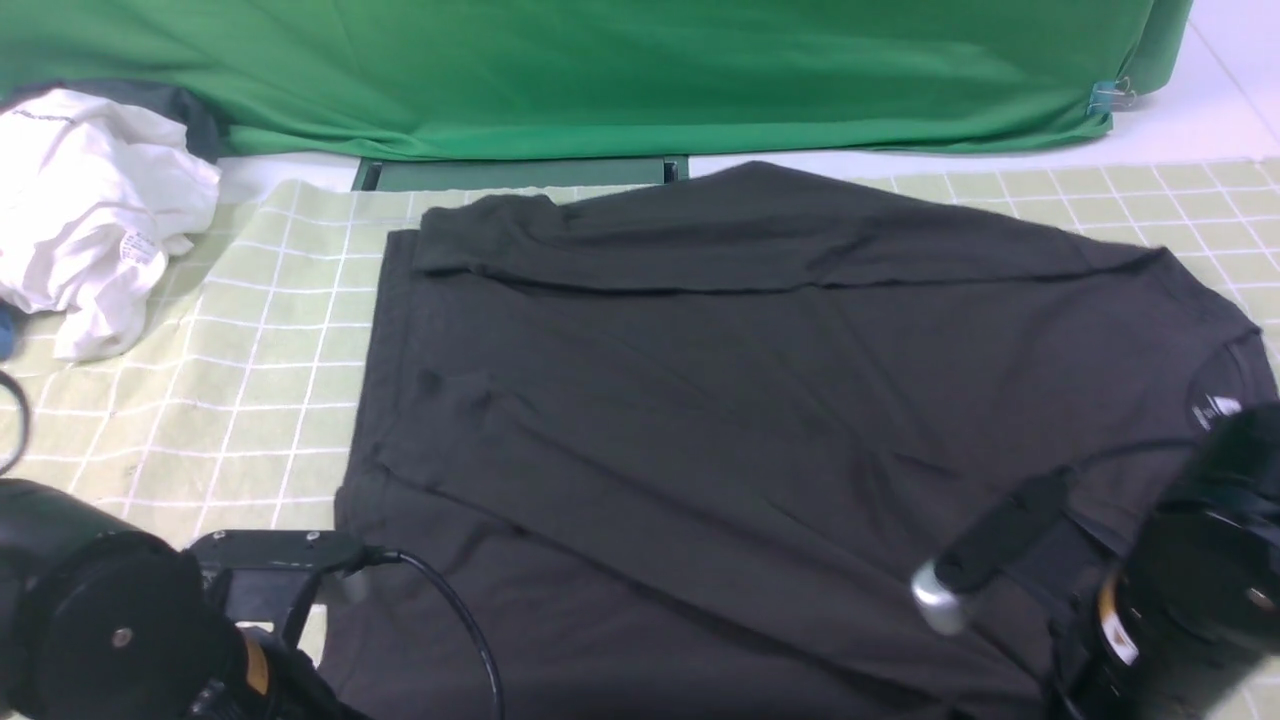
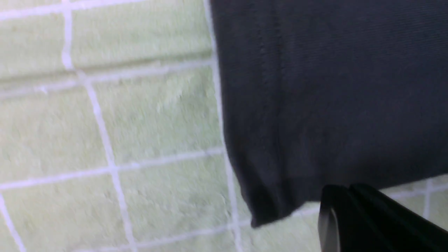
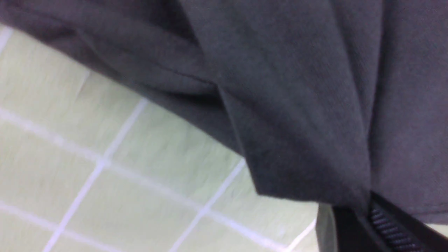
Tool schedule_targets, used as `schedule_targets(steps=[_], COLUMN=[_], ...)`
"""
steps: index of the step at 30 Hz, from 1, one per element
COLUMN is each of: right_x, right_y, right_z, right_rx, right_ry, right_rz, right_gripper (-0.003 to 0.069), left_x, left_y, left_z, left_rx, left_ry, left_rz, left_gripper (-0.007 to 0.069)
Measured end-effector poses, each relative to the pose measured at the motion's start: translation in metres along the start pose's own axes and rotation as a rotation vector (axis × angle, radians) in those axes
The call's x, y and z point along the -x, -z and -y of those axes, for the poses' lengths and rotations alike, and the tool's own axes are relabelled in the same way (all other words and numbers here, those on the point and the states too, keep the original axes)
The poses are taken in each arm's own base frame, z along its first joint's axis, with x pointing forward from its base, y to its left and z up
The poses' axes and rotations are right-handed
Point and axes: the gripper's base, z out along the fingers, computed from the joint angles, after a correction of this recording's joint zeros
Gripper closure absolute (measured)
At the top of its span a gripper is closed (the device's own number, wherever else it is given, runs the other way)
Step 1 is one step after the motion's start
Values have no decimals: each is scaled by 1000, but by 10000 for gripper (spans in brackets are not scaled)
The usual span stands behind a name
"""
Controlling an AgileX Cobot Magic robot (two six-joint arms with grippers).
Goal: Fold a long-sleeved shirt over a green coffee tablecloth.
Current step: 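Grab the top left corner of the dark shirt with the left gripper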
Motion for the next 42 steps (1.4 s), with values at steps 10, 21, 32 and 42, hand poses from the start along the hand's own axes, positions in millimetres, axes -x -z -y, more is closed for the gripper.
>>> schedule_targets(steps=[10, 21, 32, 42], right_x=[-5, -8, -27, -45], right_y=[-3, -1, 50, 114], right_z=[-2, -3, -3, 4], right_rx=[22, 37, 118, 148], right_ry=[-18, -82, -113, -126], right_rz=[-19, -35, 225, 535], right_gripper=[620, 284, 272, 303], left_x=[-6, 2, 12, 7], left_y=[2, -2, -33, -29], left_z=[-3, -7, -7, -11], left_rx=[29, 81, 132, 184], left_ry=[-5, 18, 36, -24], left_rz=[-52, 5, -101, -181], left_gripper=[479, 64, 163, 603])
